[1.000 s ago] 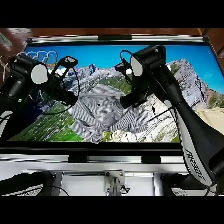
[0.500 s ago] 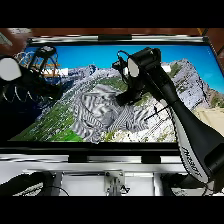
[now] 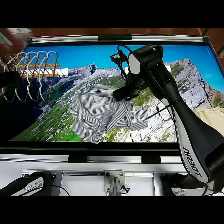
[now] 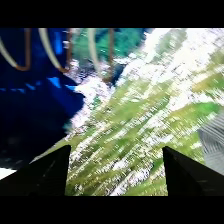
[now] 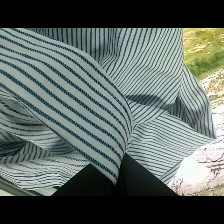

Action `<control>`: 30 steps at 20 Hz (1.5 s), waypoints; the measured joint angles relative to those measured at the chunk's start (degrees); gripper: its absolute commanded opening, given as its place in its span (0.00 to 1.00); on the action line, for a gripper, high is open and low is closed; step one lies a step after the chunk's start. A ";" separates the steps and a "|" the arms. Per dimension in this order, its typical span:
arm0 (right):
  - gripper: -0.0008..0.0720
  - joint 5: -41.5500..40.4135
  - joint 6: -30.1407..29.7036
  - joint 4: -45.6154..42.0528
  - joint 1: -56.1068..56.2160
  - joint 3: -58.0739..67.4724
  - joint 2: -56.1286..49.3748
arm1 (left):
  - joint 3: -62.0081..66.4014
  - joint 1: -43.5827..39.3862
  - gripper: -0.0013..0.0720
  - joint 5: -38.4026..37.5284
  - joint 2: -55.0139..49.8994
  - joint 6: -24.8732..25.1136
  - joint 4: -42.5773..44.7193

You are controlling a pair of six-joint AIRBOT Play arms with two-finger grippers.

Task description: Fold the shirts.

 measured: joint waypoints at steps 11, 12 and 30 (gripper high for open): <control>0.12 -0.87 2.38 0.26 0.00 0.11 0.00 | 0.00 16.26 0.93 5.38 -21.20 16.94 -20.41; 0.12 -1.31 2.73 0.28 0.00 0.11 0.00 | 0.00 16.24 0.93 5.64 -22.93 18.71 -21.14; 0.12 -4.09 4.81 0.42 0.00 0.11 0.00 | 0.00 13.92 0.92 13.11 -33.90 24.90 -24.50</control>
